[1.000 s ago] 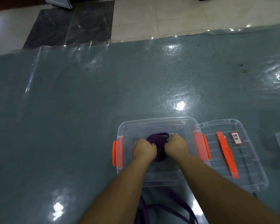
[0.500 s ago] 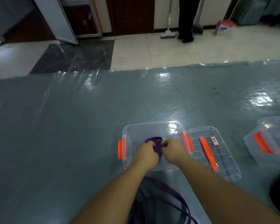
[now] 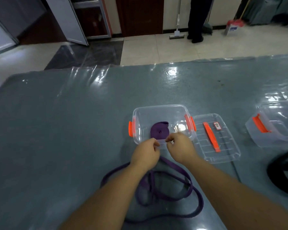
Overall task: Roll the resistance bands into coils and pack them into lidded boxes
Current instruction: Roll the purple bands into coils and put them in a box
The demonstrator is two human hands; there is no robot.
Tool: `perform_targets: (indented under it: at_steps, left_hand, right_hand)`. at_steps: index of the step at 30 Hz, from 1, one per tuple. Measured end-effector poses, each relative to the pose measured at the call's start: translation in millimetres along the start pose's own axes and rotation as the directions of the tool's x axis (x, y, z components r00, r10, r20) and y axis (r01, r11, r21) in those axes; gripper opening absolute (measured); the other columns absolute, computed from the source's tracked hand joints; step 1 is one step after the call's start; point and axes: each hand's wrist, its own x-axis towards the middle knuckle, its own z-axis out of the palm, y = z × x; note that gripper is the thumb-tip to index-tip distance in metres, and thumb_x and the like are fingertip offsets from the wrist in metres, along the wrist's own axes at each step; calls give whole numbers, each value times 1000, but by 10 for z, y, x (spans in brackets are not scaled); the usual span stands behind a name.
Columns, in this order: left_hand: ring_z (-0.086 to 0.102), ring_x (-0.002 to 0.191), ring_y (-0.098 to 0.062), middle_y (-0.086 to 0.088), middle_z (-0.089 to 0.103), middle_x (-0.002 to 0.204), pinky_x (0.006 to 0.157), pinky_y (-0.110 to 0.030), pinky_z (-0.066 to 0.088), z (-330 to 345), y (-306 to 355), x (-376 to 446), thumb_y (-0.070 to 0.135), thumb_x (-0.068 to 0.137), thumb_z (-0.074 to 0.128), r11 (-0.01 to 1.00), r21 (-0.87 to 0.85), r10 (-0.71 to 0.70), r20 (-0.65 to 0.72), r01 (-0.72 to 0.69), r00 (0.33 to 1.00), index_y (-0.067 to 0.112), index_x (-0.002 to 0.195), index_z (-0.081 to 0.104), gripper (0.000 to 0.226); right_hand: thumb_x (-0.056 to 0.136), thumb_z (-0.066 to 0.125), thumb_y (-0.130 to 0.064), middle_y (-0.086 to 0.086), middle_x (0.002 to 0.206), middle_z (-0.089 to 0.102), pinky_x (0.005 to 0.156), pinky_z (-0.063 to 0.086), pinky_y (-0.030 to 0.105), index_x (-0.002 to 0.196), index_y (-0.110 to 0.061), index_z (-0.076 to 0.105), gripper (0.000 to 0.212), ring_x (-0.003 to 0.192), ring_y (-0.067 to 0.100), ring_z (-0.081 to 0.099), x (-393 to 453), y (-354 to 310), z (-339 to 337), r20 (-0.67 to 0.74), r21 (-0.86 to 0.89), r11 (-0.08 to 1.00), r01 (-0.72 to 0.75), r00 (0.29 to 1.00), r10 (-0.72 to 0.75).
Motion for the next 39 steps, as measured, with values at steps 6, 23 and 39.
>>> perform_targets:
  at_steps: [6, 23, 39]
  left_hand:
    - [68, 93, -15, 9, 75, 103, 86, -33, 56, 155, -175, -494, 19, 92, 56, 997, 5, -83, -12, 83, 996, 30, 101, 69, 20]
    - [54, 126, -25, -4, 59, 132, 108, -37, 46, 833, -1176, -1220, 26, 94, 66, 928, 360, -223, 334, 95, 916, 21, 130, 66, 37]
    - [67, 111, -27, -6, 71, 117, 88, -29, 47, 705, -1394, -622, 31, 99, 64, 865, -134, -477, 83, 484, 875, 15, 120, 63, 27]
  right_hand:
    - [95, 62, -8, -8, 84, 67, 72, 45, 24, 90, -24, 70, 18, 74, 7, 60, -427, 187, 114, 181, 155, 985, 69, 979, -97]
    - [100, 58, -18, 1, 110, 72, 93, 48, 26, 127, -22, 64, 28, 103, 20, 65, -1146, 556, 955, 535, 32, 999, 37, 843, -48]
    - [92, 74, -29, 8, 126, 71, 104, 49, 37, 134, -12, 58, 47, 120, 30, 64, -828, 244, 1418, 338, 168, 912, -374, 891, 303]
